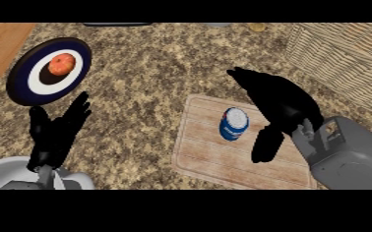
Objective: Pick the can from the cutting board and place it in the basket
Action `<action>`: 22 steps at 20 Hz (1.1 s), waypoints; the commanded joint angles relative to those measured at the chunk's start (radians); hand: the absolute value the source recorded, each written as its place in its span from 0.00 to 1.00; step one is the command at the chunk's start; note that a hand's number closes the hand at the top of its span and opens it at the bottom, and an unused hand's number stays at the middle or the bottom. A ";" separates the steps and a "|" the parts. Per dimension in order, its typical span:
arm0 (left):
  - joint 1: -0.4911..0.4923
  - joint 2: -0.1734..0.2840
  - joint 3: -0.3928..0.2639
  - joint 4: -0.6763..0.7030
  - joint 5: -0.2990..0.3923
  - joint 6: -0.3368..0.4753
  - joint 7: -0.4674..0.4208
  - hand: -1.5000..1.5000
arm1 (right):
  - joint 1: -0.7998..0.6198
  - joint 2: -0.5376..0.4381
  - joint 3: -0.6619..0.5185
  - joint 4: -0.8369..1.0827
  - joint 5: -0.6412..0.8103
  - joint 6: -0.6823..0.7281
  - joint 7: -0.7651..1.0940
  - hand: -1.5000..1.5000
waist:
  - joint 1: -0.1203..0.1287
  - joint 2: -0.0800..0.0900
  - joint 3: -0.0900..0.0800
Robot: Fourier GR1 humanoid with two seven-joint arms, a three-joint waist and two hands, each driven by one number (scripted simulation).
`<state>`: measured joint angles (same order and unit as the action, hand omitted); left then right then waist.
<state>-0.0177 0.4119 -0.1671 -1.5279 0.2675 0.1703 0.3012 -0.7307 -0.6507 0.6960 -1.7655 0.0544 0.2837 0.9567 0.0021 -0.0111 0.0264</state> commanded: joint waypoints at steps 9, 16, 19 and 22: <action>0.094 -0.074 -0.039 0.119 -0.032 0.002 -0.022 0.50 | 0.025 0.097 0.020 0.078 0.114 -0.029 -0.019 0.00 | 0.007 0.015 -0.028; 0.095 -0.047 -0.015 0.078 -0.023 -0.022 0.015 0.50 | 0.062 0.156 0.081 0.210 0.168 -0.017 -0.026 0.00 | 0.023 0.017 -0.027; 0.163 -0.058 -0.020 0.088 -0.037 -0.030 -0.055 0.50 | 0.085 0.156 0.082 0.192 0.168 -0.011 -0.020 0.00 | 0.021 0.013 -0.028; 0.139 -0.044 0.006 0.066 -0.024 -0.031 -0.013 0.50 | 0.128 0.141 0.094 0.181 0.200 -0.022 -0.055 0.00 | 0.008 0.011 -0.027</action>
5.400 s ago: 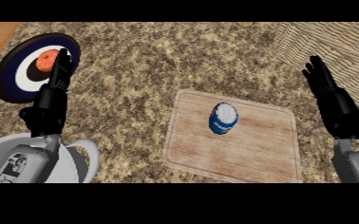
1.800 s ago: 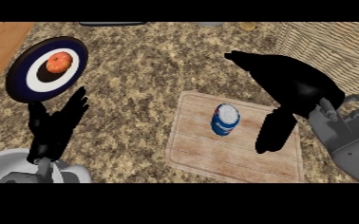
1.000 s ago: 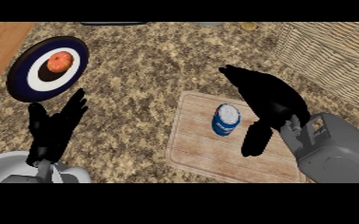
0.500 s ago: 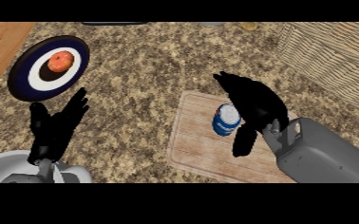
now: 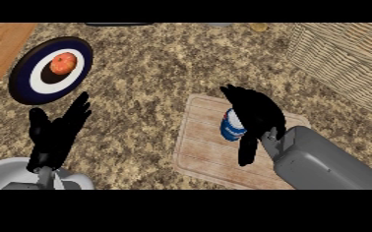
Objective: Pick the can from the cutting board and place it in the basket
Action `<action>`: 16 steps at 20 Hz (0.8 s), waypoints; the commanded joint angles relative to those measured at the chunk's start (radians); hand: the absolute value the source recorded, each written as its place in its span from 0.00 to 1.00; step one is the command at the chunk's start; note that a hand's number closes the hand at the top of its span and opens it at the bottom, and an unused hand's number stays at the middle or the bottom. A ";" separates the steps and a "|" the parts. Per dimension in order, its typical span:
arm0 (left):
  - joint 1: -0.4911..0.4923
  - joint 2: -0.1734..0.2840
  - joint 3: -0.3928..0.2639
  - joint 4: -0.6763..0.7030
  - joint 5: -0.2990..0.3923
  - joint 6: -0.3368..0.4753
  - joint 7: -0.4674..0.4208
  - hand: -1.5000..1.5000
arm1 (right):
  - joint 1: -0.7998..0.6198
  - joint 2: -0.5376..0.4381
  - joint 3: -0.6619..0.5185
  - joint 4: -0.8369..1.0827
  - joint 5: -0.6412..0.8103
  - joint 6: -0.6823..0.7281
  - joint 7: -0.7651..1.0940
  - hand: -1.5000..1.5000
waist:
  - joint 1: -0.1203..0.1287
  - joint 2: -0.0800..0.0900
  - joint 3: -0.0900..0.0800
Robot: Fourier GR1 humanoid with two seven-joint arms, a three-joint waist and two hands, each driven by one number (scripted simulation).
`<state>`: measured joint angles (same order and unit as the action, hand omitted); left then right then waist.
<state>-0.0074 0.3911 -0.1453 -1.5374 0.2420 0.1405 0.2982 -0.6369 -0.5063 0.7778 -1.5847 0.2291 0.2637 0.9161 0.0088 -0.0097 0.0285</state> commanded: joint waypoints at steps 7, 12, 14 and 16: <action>0.136 -0.047 -0.021 0.107 -0.012 -0.014 -0.039 0.50 | 0.035 0.008 -0.014 0.034 0.051 -0.012 -0.081 0.00 | 0.000 0.013 -0.029; 0.119 -0.067 -0.037 0.070 -0.033 0.017 0.010 0.50 | 0.010 0.083 0.006 0.090 0.091 -0.010 -0.044 1.00 | 0.011 0.012 -0.029; 0.106 -0.039 0.001 0.123 -0.009 -0.028 -0.016 0.50 | 0.026 0.049 0.047 0.095 0.150 -0.021 -0.133 1.00 | 0.007 0.017 -0.029; 0.101 -0.065 -0.015 0.112 -0.033 0.002 -0.019 0.50 | -0.032 0.060 0.034 0.109 0.162 0.007 -0.127 1.00 | 0.011 0.014 -0.030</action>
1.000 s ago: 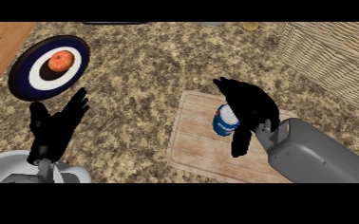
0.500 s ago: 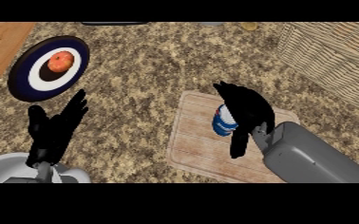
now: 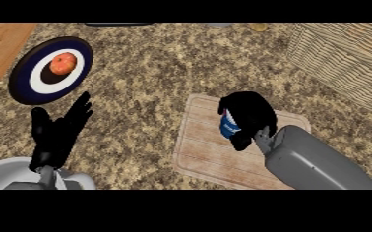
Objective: Pick the can from the cutting board and place it in the basket
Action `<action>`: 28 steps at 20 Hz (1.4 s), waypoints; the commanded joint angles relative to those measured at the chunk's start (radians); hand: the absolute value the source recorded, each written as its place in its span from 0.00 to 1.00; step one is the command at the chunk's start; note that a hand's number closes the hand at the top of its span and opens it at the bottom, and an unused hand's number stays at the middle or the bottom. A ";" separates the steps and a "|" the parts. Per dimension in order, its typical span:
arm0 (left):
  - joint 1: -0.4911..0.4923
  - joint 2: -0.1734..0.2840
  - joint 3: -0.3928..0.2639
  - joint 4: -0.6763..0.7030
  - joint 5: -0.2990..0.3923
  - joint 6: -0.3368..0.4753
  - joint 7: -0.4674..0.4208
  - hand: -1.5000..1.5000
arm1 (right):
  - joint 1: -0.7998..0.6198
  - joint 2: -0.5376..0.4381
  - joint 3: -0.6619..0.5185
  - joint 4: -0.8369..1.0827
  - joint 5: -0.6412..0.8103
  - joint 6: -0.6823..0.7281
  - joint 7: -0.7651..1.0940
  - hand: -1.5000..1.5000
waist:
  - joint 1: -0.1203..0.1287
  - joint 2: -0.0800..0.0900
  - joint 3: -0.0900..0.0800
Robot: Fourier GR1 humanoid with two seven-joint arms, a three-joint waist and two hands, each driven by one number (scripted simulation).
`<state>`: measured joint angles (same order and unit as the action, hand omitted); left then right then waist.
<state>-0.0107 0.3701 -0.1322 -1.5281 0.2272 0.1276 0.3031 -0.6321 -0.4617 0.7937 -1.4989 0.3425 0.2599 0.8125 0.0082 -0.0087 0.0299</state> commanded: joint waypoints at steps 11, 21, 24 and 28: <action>0.126 -0.042 -0.033 0.074 -0.034 0.004 0.000 0.50 | -0.013 0.057 0.005 0.132 0.171 -0.084 -0.031 1.00 | 0.016 0.014 -0.030; 0.048 -0.036 -0.037 0.063 -0.022 -0.017 0.038 0.50 | -0.244 0.141 -0.351 0.495 0.256 -0.406 0.388 1.00 | 0.069 0.036 -0.031; 0.031 -0.026 -0.024 0.060 -0.012 -0.014 0.068 0.50 | -0.304 0.146 -0.478 0.420 0.286 -0.633 0.345 1.00 | 0.046 0.026 -0.027; 0.054 -0.027 -0.031 0.060 -0.012 -0.017 0.074 0.50 | -0.391 0.135 -0.508 0.451 0.450 -0.785 0.351 1.00 | 0.052 0.019 -0.032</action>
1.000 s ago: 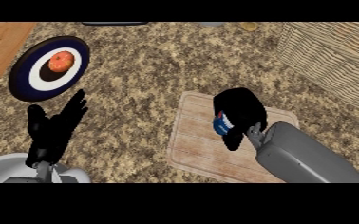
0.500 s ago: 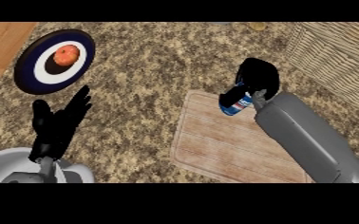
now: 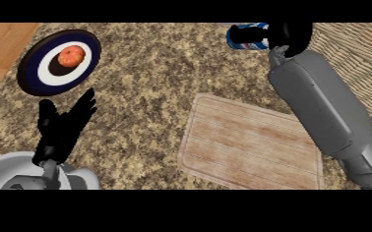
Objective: Pick the can from the cutting board and place it in the basket
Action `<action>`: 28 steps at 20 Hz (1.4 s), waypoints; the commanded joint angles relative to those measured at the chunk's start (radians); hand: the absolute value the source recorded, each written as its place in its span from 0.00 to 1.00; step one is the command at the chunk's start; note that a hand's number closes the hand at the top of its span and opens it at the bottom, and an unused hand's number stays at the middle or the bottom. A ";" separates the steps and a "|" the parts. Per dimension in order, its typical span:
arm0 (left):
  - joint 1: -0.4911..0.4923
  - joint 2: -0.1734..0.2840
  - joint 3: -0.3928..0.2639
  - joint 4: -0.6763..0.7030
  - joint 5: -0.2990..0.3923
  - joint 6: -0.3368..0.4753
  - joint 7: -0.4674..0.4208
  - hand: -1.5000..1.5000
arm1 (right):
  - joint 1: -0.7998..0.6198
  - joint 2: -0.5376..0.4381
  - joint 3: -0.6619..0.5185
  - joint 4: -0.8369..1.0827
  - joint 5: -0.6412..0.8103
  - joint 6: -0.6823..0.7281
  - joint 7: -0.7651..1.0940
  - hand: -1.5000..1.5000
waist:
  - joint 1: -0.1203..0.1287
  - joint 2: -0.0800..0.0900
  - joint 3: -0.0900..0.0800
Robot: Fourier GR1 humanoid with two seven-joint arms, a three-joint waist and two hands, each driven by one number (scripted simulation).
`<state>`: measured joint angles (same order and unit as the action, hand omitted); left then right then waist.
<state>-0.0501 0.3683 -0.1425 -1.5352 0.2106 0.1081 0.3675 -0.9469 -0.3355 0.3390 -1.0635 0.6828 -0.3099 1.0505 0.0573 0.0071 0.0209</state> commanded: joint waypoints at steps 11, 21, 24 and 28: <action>0.129 -0.019 0.002 0.082 -0.003 -0.013 -0.030 0.50 | -0.323 -0.047 -0.235 0.205 0.323 -0.198 0.233 1.00 | -0.018 -0.003 -0.024; 0.197 -0.043 -0.003 0.046 -0.025 -0.002 -0.047 0.50 | -0.353 -0.170 -0.375 0.308 0.341 -0.164 0.137 1.00 | -0.030 -0.004 -0.022; 0.104 -0.045 0.018 0.113 -0.019 -0.003 -0.009 0.50 | -0.401 -0.180 -0.405 0.360 0.336 -0.141 0.125 1.00 | -0.041 0.003 -0.023; 0.140 -0.050 0.029 0.112 -0.013 -0.025 -0.064 0.50 | -0.337 -0.217 -0.441 0.419 0.312 -0.162 0.023 1.00 | -0.034 0.005 -0.022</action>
<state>-0.0080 0.3511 -0.1019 -1.5426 0.1932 0.0967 0.3430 -1.2940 -0.5336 -0.0697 -0.6920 1.0064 -0.4676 1.0547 0.0206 -0.0034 0.0213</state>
